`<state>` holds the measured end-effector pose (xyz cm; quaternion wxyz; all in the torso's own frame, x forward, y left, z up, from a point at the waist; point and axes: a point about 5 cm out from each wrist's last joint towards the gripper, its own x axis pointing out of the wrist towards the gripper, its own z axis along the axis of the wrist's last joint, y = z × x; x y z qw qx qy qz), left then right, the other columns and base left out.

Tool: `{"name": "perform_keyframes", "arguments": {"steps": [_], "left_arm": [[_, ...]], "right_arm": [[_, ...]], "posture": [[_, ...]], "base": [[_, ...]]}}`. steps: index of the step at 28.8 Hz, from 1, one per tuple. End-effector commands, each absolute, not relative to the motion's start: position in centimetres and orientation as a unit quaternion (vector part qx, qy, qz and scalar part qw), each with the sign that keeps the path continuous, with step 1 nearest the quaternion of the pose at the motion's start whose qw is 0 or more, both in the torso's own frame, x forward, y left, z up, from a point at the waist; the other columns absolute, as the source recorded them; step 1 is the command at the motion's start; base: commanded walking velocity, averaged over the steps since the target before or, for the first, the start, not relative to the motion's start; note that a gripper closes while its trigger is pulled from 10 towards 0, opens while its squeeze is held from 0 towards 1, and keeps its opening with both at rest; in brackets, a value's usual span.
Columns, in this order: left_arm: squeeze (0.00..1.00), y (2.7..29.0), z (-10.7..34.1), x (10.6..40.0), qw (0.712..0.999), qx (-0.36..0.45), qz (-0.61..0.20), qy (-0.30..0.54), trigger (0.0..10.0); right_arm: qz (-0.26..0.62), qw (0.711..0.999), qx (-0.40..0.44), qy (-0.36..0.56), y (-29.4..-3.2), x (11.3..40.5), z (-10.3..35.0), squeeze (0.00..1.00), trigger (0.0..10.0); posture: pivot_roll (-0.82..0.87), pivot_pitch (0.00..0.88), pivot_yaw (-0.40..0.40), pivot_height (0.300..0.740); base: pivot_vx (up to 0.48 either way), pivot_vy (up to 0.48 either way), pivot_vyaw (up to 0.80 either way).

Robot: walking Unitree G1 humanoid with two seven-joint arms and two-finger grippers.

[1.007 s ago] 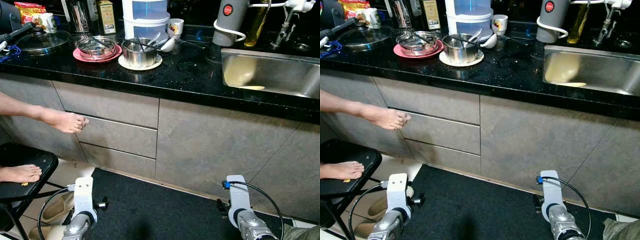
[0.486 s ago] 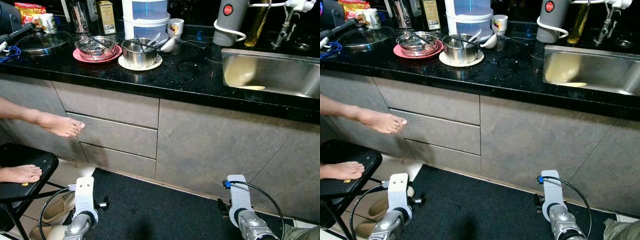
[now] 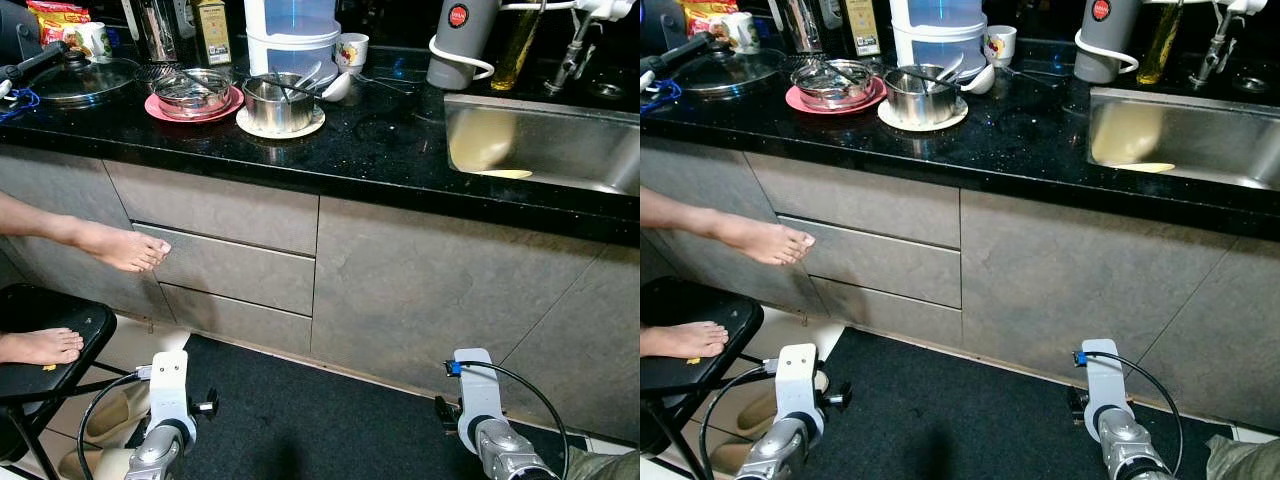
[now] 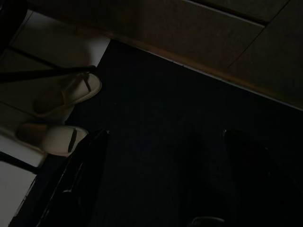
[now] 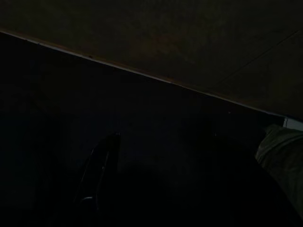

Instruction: Kitchen organization

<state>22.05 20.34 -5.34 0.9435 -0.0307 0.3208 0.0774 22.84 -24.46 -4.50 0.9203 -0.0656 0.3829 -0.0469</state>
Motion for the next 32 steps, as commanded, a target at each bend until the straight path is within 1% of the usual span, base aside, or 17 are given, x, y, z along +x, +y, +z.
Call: {"name": "perform_keyframes", "arguments": {"steps": [1,17,19,21,22,26,27,30,32], "left_arm": [[0.0,20.2,-5.5,21.8,0.942,-0.03,0.073,0.327,10.0],[0.0,20.0,-5.6,21.7,0.941,-0.026,0.062,0.332,10.0],[0.0,20.0,-5.6,21.8,0.942,-0.019,0.059,0.329,10.0],[0.0,19.8,-5.5,21.9,0.945,0.001,0.051,0.324,10.0],[0.0,19.5,-5.3,22.1,0.949,0.026,0.034,0.313,10.0],[0.0,19.2,-4.6,22.6,0.958,0.045,0.014,0.284,10.0],[0.0,19.1,-3.5,23.4,0.967,0.069,-0.007,0.245,10.0],[0.0,19.2,-1.1,25.2,0.981,0.074,-0.023,0.176,10.0],[0.0,19.2,-0.5,25.5,0.984,0.072,-0.027,0.162,10.0]], "right_arm": [[-0.046,0.921,-0.063,0.382,-24.3,22.9,-4.5,0.0,10.0],[-0.04,0.926,-0.055,0.371,-24.2,23.3,-4.3,0.0,10.0],[-0.037,0.93,-0.046,0.361,-24.1,23.4,-4.1,0.0,10.0],[-0.031,0.943,-0.029,0.329,-24.1,24.1,-3.4,0.0,10.0],[-0.023,0.954,-0.008,0.298,-24.3,24.9,-2.6,0.0,10.0],[-0.002,0.964,0.004,0.267,-24.6,25.7,-1.6,0.0,10.0],[0.029,0.974,0.025,0.225,-25.1,26.7,0.0,0.0,10.0],[0.098,0.982,0.058,0.151,-25.4,28.7,3.1,0.0,10.0],[0.115,0.982,0.064,0.137,-25.3,29.0,3.8,0.0,10.0]], "posture": [[0.0,0.062,-0.02,0.74],[0.0,0.061,-0.02,0.74],[0.0,0.057,-0.018,0.74],[0.0,0.055,-0.019,0.74],[0.0,0.053,-0.018,0.74],[0.0,0.051,-0.018,0.74],[-0.01,0.047,-0.018,0.74],[-0.01,0.042,-0.014,0.74],[-0.01,0.042,-0.014,0.74]], "base": [[0.0,0.0,0.0],[0.0,0.0,0.0],[0.0,0.0,0.0],[0.0,0.0,0.0],[0.0,0.0,0.0],[0.0,0.0,0.0],[0.0,0.0,0.0],[0.0,0.0,0.0],[0.0,0.0,0.0]]}}
